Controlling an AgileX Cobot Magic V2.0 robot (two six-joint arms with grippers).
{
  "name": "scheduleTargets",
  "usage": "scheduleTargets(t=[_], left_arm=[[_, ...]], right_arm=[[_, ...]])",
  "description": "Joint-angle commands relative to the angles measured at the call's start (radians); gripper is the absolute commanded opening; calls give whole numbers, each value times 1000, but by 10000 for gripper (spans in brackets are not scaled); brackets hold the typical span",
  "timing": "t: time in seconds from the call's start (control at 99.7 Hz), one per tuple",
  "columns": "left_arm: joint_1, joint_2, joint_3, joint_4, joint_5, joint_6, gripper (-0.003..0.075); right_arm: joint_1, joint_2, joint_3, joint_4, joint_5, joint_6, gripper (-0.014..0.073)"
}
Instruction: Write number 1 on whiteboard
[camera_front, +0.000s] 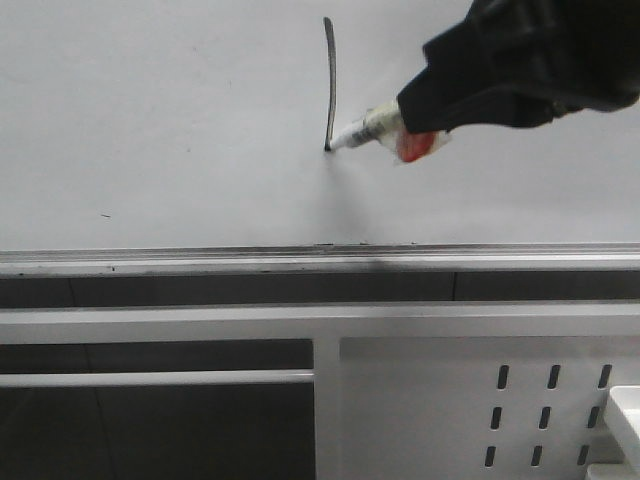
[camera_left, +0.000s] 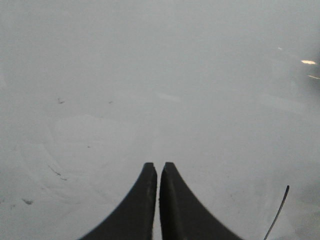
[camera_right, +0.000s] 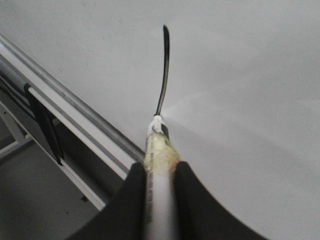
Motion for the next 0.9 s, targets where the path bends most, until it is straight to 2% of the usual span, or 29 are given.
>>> scheduleTargets(t=[0.0, 0.15, 0.241, 0.331, 0.411, 0.552, 0.642, 0.692, 0.822, 0.893], left_arm=[[3, 4, -27, 4, -81, 0, -20], [3, 4, -27, 4, -73, 0, -20], [3, 4, -27, 57, -63, 0, -20], [3, 4, -27, 257, -52, -2, -20], [3, 4, -27, 474, -37, -59, -20], [3, 40, -27, 810, -13, -170, -15], [3, 81, -34, 985, -22, -185, 47], [3, 110, -46, 1045, -24, -189, 115], [3, 185, -78, 1049, -20, -191, 288], [-5, 217, -94, 1052, -18, -191, 304]], right_arm=[[-17, 20, -32, -14, -102, -10, -69], [-5, 14, -37, -14, -49, -10, -69], [17, -29, -55, -12, 70, -10, -69], [24, -65, -84, -33, 255, -10, -69], [24, -72, -117, -73, 406, -10, -69], [24, -60, -195, -108, 523, -10, -69], [24, -34, -256, -135, 576, -10, -69], [24, -10, -287, -139, 605, -10, -69], [24, 45, -358, -147, 650, -10, -69], [24, 70, -387, -150, 668, -10, -69]])
